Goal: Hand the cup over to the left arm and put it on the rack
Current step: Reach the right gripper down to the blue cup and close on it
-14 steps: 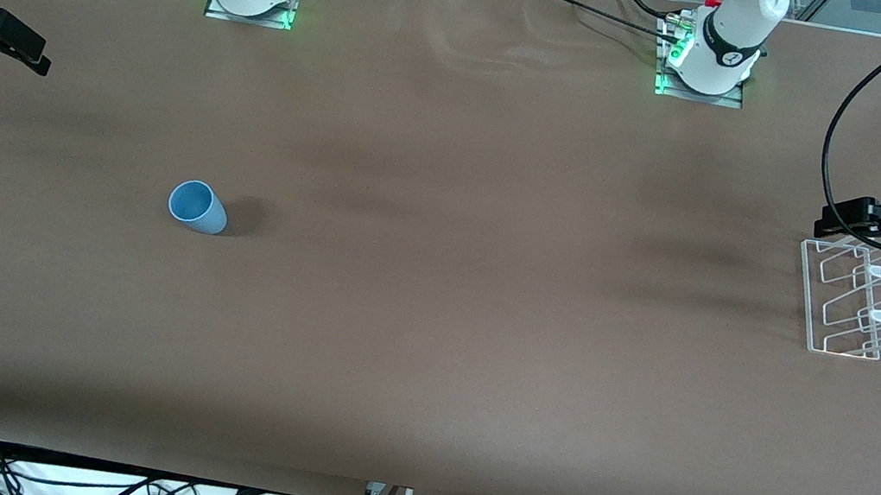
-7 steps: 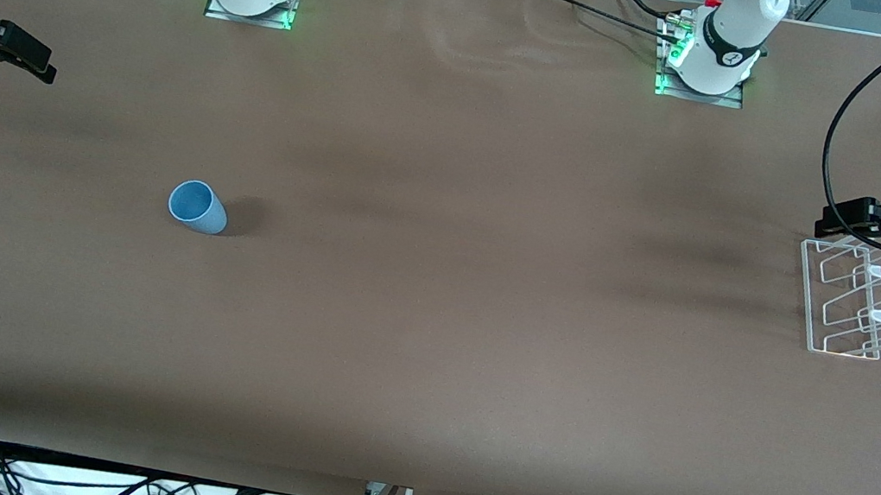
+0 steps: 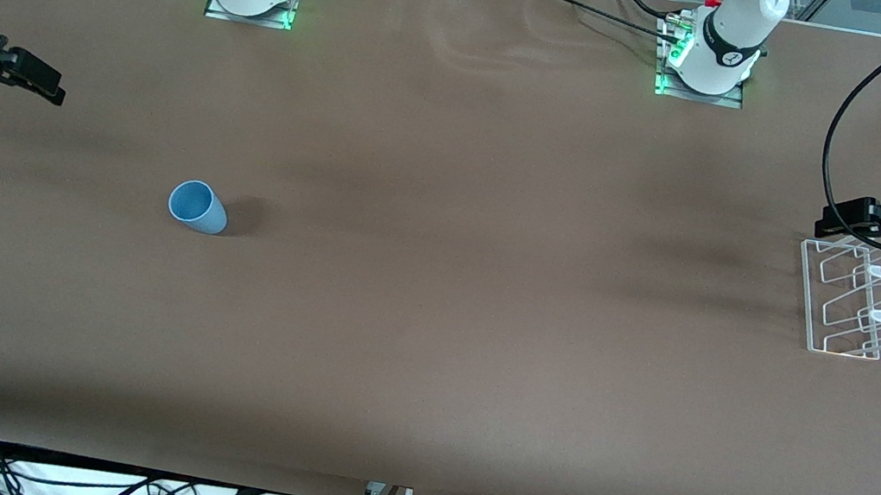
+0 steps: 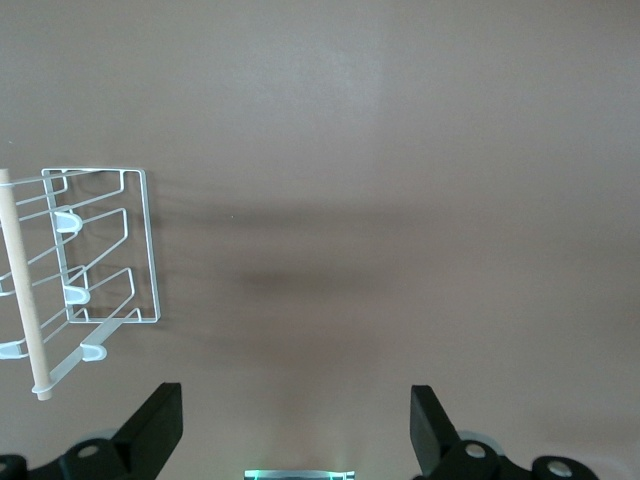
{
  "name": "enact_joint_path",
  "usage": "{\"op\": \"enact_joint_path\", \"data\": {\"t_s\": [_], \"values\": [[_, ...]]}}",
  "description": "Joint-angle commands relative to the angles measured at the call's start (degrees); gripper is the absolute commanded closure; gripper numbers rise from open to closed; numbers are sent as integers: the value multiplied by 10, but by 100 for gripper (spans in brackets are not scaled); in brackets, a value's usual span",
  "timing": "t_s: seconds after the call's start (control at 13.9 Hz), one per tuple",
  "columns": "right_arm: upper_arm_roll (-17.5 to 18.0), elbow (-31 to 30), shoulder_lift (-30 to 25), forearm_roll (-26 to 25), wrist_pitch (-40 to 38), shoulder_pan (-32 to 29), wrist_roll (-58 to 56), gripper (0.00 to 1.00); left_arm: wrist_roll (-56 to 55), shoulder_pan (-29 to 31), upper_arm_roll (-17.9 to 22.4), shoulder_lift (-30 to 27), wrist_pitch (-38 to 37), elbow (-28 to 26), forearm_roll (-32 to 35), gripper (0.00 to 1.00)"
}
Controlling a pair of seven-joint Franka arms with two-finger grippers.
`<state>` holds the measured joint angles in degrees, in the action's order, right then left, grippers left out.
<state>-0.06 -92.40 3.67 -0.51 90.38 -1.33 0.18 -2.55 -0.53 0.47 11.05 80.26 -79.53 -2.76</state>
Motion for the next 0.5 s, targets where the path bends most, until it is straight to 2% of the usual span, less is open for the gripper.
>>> {"op": "enact_joint_path", "data": {"t_s": [0.0, 0.22, 0.43], "values": [[-3, 7, 23, -9, 8, 19, 8, 0, 15, 1, -1, 8, -2, 16, 12, 0], [-2, 5, 70, -16, -9, 48, 9, 0, 15, 2, 0, 8, -2, 16, 11, 0], [-2, -4, 107, -32, 40, 54, 11, 0, 13, 1, 0, 8, -2, 16, 12, 0]]}}
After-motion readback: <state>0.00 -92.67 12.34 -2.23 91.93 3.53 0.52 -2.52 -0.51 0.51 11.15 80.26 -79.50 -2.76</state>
